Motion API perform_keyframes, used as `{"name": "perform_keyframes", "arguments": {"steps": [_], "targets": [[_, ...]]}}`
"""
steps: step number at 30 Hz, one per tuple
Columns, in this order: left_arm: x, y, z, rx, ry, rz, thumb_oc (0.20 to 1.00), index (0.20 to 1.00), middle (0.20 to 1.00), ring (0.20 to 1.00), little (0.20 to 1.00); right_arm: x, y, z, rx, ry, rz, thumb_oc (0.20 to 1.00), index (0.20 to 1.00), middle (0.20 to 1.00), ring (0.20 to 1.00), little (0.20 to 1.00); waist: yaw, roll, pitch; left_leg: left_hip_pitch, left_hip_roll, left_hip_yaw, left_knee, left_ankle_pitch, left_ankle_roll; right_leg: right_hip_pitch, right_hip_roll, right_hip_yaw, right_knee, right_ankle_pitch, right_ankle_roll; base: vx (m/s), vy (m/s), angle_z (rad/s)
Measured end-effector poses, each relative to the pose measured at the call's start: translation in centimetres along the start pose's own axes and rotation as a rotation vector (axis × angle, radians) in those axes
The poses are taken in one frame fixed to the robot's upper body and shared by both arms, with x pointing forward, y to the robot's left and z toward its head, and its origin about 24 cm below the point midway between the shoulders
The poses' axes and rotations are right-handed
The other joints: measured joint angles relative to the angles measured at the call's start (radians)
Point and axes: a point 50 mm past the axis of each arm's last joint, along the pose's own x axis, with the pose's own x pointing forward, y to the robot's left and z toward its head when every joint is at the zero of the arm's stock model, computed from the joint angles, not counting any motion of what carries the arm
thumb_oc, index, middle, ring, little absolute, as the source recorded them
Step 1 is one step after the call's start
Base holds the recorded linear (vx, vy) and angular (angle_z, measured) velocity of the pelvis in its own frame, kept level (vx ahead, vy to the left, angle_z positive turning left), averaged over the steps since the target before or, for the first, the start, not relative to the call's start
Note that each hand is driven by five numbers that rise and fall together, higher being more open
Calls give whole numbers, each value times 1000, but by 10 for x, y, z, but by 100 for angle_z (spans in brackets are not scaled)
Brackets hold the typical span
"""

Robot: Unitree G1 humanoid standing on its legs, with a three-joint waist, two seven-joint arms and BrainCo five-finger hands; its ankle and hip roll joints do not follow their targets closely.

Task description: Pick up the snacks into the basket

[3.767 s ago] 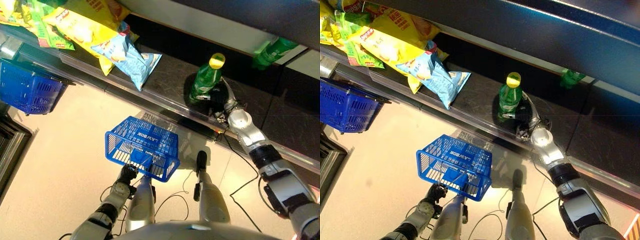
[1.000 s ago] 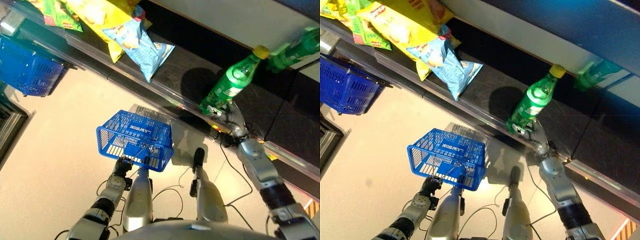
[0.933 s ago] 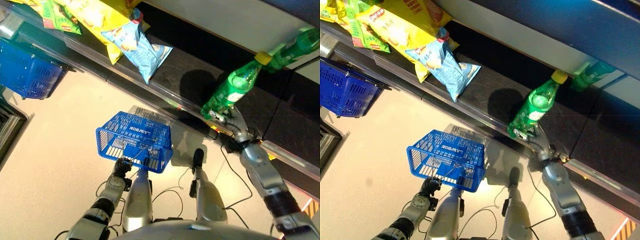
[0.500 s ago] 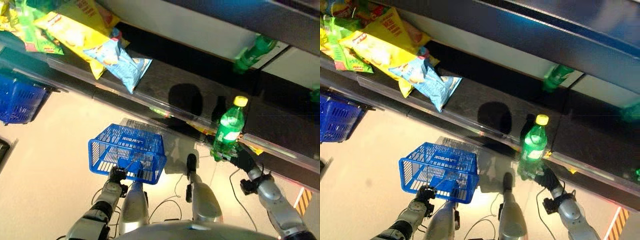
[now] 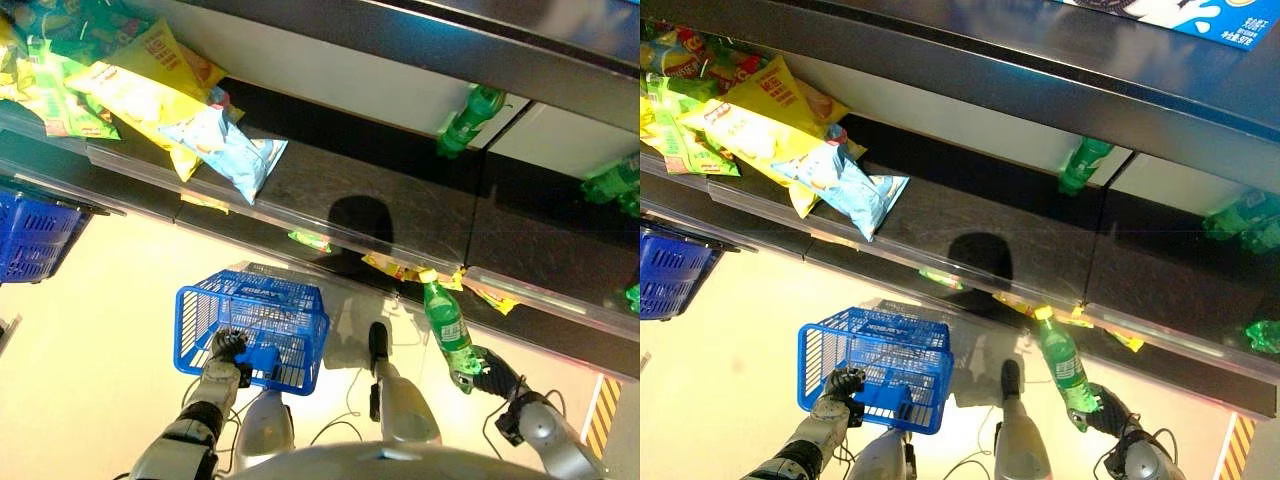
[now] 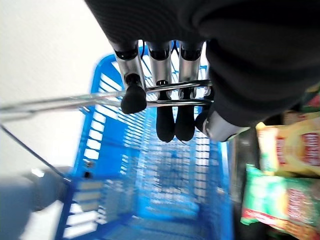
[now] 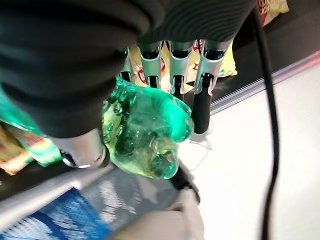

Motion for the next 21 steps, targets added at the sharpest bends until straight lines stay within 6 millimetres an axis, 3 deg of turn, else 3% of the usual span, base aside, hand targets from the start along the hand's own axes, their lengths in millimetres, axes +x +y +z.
{"name": "perform_keyframes", "arguments": {"steps": [6, 12, 14, 19, 21], "targets": [[-1, -14, 25, -38, -77, -56, 200, 200, 200, 200, 200, 23, -1, 28, -128, -50, -11, 200, 200, 200, 200, 200, 2, 1, 1, -15, -1, -3, 1, 5, 1, -14, -1, 0, 0, 6, -5, 0, 0, 0], [-8, -41, 57, -7, -197, -154, 200, 200, 200, 200, 200, 49, 2, 70, -200, -116, -25, 200, 200, 200, 200, 200, 5, 6, 6, -37, 0, -7, 2, 10, 0, -30, 0, -10, 0, 10, -8, -7, -11, 3], [-10, -48, 67, 3, -226, -176, 200, 200, 200, 200, 200, 52, 4, 79, -228, -127, -16, 200, 200, 200, 200, 200, 4, 11, 10, -38, 0, -7, 2, 10, 0, -31, 0, -11, 0, 9, -8, 0, 0, 0], [-15, -66, 102, -1, -319, -228, 200, 200, 200, 200, 200, 62, 0, 126, -320, -255, -37, 200, 200, 200, 200, 200, 8, 25, 47, -57, 1, -10, 8, 10, 0, -45, 1, -14, 0, 10, -9, 0, 0, 0], [-17, -70, 110, -2, -338, -237, 200, 200, 200, 200, 200, 62, 1, 134, -323, -280, -37, 200, 200, 200, 200, 200, 7, 26, 61, -59, 1, -10, 8, 10, 0, -46, 1, -14, 0, 10, -9, 0, 0, 0]]}}
